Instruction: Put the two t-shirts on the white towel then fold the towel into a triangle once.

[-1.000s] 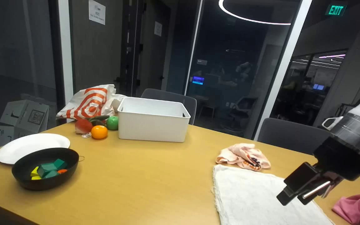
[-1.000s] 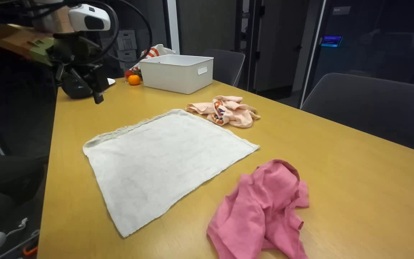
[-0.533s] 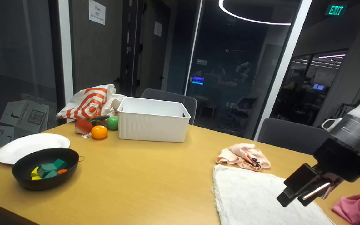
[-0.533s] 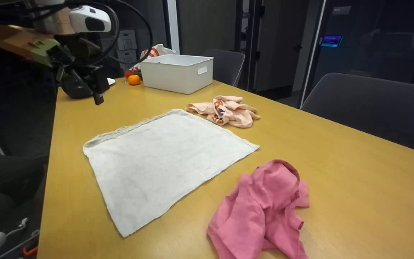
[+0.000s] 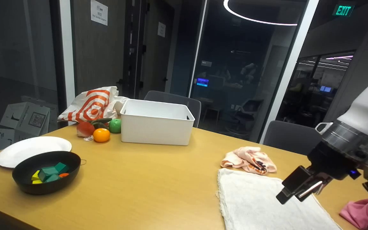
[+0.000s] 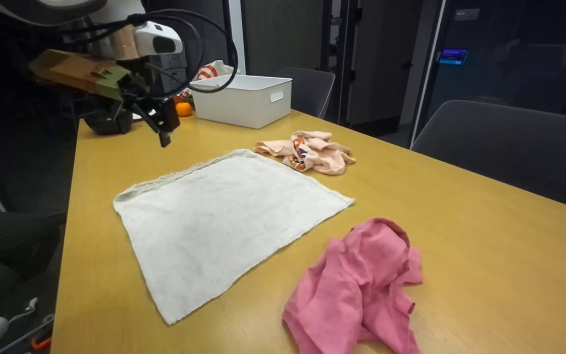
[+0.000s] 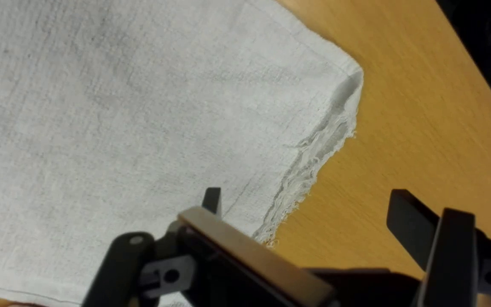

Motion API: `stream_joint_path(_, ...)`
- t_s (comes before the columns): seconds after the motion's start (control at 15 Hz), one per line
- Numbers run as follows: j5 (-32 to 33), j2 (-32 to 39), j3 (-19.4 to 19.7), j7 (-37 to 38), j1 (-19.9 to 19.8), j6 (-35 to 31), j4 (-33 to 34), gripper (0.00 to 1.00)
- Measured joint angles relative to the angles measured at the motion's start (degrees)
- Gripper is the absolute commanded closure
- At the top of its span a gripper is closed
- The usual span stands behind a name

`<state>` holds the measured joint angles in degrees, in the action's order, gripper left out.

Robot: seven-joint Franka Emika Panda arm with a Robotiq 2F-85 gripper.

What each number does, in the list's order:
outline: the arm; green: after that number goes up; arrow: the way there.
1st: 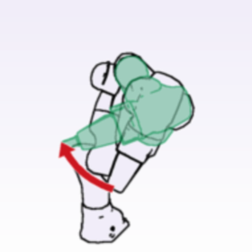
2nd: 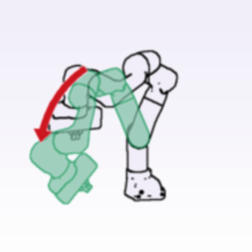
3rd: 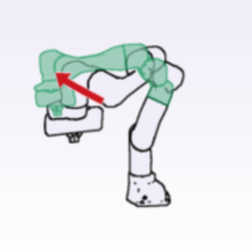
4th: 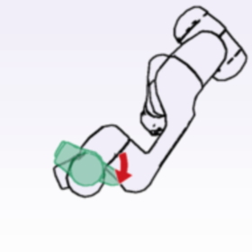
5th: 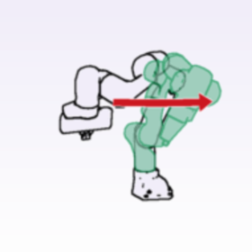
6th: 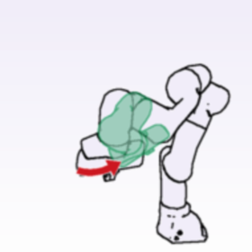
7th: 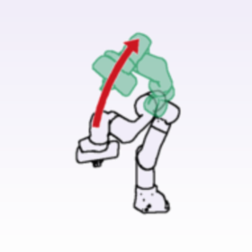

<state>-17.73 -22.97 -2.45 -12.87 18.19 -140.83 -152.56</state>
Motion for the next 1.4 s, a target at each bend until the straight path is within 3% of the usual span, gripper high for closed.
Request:
stream_joint_path(0.47,11.2,17.4,-0.4,-1.0,-5.0,-7.0,13.4,0.0)
stream_joint_path(0.73,16.2,27.7,-0.8,-1.1,-7.3,-7.3,24.1,0.0)
stream_joint_path(1.4,18.6,51.9,-1.1,-4.3,-13.4,-2.9,52.4,0.0)
